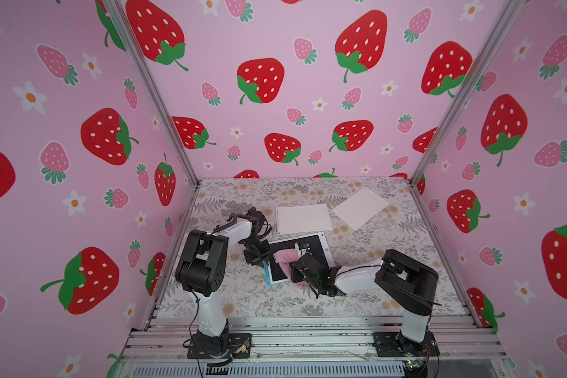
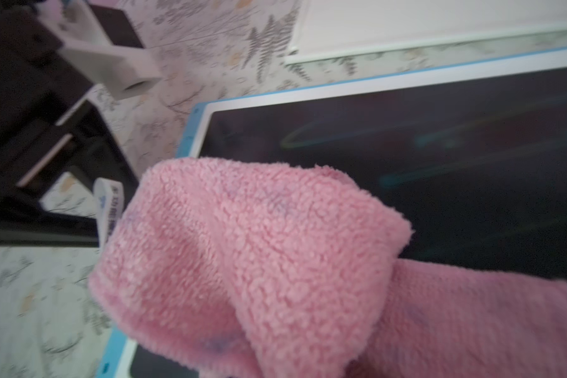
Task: Wipe the drawing tablet
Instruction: Wipe the dirt from the drawing tablet.
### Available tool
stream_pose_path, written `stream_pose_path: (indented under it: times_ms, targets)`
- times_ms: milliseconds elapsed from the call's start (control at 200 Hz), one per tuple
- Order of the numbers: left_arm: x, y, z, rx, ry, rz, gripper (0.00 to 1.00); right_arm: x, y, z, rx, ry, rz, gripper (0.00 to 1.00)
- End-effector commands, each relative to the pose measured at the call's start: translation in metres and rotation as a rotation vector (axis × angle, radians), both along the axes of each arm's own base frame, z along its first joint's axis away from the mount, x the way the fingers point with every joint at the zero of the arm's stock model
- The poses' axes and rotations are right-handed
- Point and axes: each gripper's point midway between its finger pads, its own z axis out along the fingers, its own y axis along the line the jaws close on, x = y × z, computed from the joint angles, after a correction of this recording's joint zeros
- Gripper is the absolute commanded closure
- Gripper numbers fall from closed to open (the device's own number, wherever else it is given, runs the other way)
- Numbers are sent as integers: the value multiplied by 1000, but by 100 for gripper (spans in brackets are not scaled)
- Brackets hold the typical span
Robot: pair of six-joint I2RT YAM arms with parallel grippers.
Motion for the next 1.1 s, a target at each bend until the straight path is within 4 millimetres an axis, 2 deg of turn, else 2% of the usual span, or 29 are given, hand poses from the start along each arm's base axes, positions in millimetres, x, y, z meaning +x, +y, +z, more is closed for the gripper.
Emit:
stream_pose_path:
  times_ms: [0,55,110,155,195,240,285,390,420,445,485,585,610,640,690,720,750,855,885,915,951,991,1026,1096]
  targets:
    - [-9,6,-48,77,32,-29,82,-9,-95,-61,-174,232,-132,100]
    - [-9,7,-48,80,35,-29,82,-2,-136,-62,-192,241,-235,100]
    - [-8,6,-48,80,35,-27,82,-2,-170,-61,-223,237,-302,100]
    - [-7,6,-48,79,33,-25,82,-5,-187,-64,-243,246,-325,100]
    - [-6,6,-48,77,31,-24,82,-8,-192,-65,-255,252,-321,100]
    - [-6,5,-48,77,30,-23,82,-12,-184,-69,-250,265,-291,100]
    - [-5,5,-47,75,28,-23,83,-16,-166,-71,-252,266,-233,100]
    - [-4,5,-47,76,31,-23,83,-29,-91,-59,-248,215,-30,100]
    - [-3,5,-46,76,30,-27,83,-33,-82,-55,-262,199,-8,100]
    - [-3,5,-46,78,30,-29,82,-34,-84,-53,-271,193,-19,100]
    - [-4,5,-46,79,32,-30,83,-35,-100,-54,-274,201,-78,100]
    - [-3,4,-48,73,33,-24,83,-36,-167,-70,-231,285,-285,100]
    - [-3,4,-49,71,32,-21,83,-35,-178,-73,-222,293,-317,100]
    - [-4,3,-50,69,33,-19,83,-33,-182,-74,-217,293,-325,100]
    - [-3,2,-51,62,30,-15,83,-26,-170,-72,-217,283,-281,100]
    - [-4,2,-51,59,30,-14,83,-19,-150,-68,-208,268,-233,100]
    - [-4,2,-52,59,30,-16,83,-12,-127,-63,-203,244,-178,100]
    - [-7,3,-54,66,38,-22,83,2,-26,-42,-174,175,35,100]
    - [-7,5,-54,71,40,-22,83,6,-5,-40,-163,169,69,100]
    - [-8,6,-54,77,44,-23,83,10,8,-41,-162,170,78,100]
    - [-9,7,-54,84,46,-19,83,18,13,-40,-154,171,59,100]
    - [-11,8,-54,91,47,-14,83,30,9,-43,-142,182,15,100]
    - [-12,9,-55,97,51,-9,84,41,-5,-45,-137,202,-41,100]
    - [-14,12,-55,111,57,-1,84,60,-46,-52,-145,236,-164,100]
